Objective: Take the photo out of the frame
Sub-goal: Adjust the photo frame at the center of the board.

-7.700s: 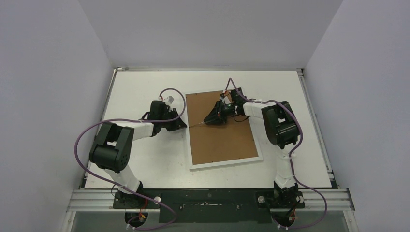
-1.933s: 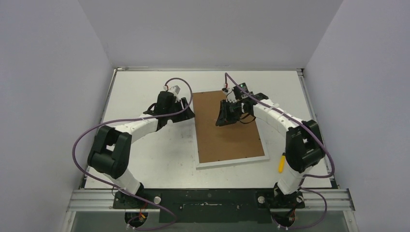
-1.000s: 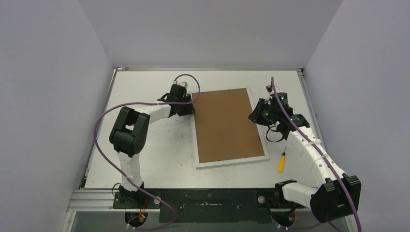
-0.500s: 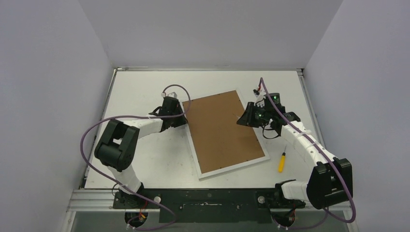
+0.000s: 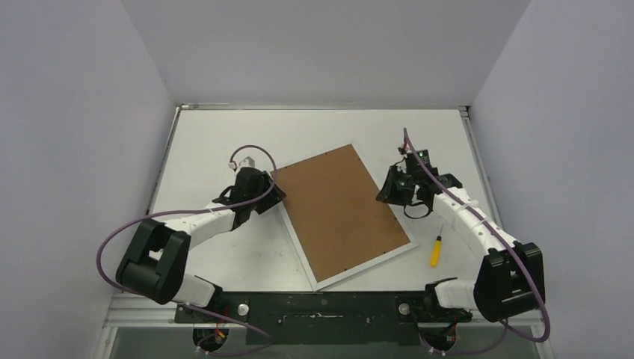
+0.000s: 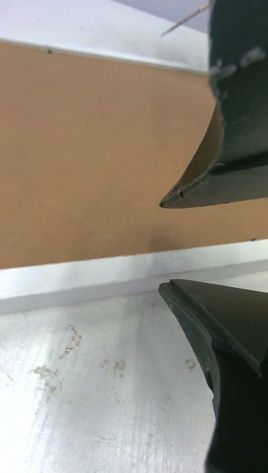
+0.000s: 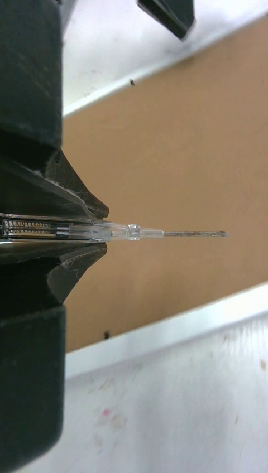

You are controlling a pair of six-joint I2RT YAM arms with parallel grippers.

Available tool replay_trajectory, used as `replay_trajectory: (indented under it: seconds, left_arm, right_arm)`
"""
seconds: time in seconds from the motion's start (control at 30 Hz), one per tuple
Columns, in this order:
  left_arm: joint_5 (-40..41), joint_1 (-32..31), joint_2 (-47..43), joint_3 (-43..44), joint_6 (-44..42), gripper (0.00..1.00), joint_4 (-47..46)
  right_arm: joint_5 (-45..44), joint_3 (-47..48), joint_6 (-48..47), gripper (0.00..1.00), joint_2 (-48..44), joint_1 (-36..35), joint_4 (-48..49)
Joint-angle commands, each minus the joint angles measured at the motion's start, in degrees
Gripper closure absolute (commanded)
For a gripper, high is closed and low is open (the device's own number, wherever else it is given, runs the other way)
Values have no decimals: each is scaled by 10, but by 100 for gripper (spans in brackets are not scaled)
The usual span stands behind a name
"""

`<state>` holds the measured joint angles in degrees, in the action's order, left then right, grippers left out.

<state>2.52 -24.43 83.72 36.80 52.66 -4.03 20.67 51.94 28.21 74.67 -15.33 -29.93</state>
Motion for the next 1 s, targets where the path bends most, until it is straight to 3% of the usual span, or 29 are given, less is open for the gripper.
replay_trajectory:
  seconds: [0.0, 0.2, 0.33, 0.7, 0.97]
  left_arm:
    - [0, 8, -42, 33, -27, 49, 7]
    - [-24, 37, -33, 49, -72, 45, 10]
    - [-25, 40, -20, 54, -80, 45, -3]
    - [-76, 40, 15, 60, -85, 46, -32]
    - [-90, 40, 30, 64, -91, 46, -40]
  right_arm:
    - [-133, 7, 46, 95, -57, 6, -53]
    - [-329, -3, 156, 95, -134, 8, -149]
    - [-402, -21, 239, 95, -163, 10, -202]
    - [-435, -84, 349, 95, -197, 10, -275]
    - [-407, -138, 377, 95, -215, 10, -283]
